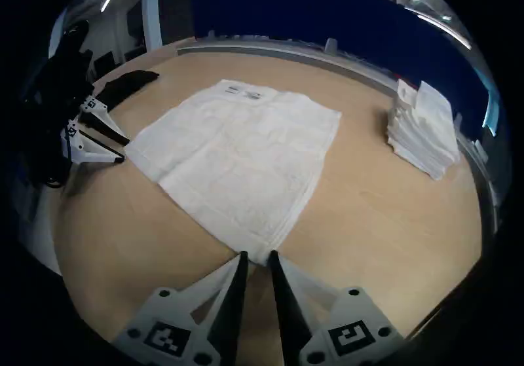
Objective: Fold towel
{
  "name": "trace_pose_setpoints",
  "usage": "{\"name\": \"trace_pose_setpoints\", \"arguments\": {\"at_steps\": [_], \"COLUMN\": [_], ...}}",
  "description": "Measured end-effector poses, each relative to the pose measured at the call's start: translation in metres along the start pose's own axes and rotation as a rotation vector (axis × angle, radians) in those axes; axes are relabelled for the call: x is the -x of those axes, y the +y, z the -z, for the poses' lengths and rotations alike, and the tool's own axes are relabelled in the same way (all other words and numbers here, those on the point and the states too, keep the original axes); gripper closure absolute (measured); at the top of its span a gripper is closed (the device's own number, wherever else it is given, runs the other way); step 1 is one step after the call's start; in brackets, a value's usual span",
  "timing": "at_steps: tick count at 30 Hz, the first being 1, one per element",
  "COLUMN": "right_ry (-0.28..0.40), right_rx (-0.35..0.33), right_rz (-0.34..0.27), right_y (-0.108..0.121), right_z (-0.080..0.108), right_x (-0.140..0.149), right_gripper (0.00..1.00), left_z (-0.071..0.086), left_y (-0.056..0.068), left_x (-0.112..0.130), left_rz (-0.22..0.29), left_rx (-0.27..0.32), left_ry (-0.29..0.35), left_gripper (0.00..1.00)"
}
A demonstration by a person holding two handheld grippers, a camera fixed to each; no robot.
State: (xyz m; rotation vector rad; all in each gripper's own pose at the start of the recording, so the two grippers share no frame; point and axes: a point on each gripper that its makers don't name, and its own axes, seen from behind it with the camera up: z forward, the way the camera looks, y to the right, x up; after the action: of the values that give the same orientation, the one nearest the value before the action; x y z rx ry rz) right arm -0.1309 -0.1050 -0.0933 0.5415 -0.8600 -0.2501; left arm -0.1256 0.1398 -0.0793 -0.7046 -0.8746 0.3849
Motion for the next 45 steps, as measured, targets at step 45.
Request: {"name": "trace_pose_setpoints", "arguments": {"at_steps": [45], "right_ry": [0.043], "right_rx": [-0.024], "right_rz": [-0.009], "right_y": [0.006], "right_z": [0.021], "right_x": [-0.034], "right_gripper": [0.9], "left_z": [0.014], "left_y": [-0.017], "left_x": [-0.01], "left_rz": [-0.001], "left_rx": [-0.039], "left_ry": [-0.004], "left_gripper": [0.93]}}
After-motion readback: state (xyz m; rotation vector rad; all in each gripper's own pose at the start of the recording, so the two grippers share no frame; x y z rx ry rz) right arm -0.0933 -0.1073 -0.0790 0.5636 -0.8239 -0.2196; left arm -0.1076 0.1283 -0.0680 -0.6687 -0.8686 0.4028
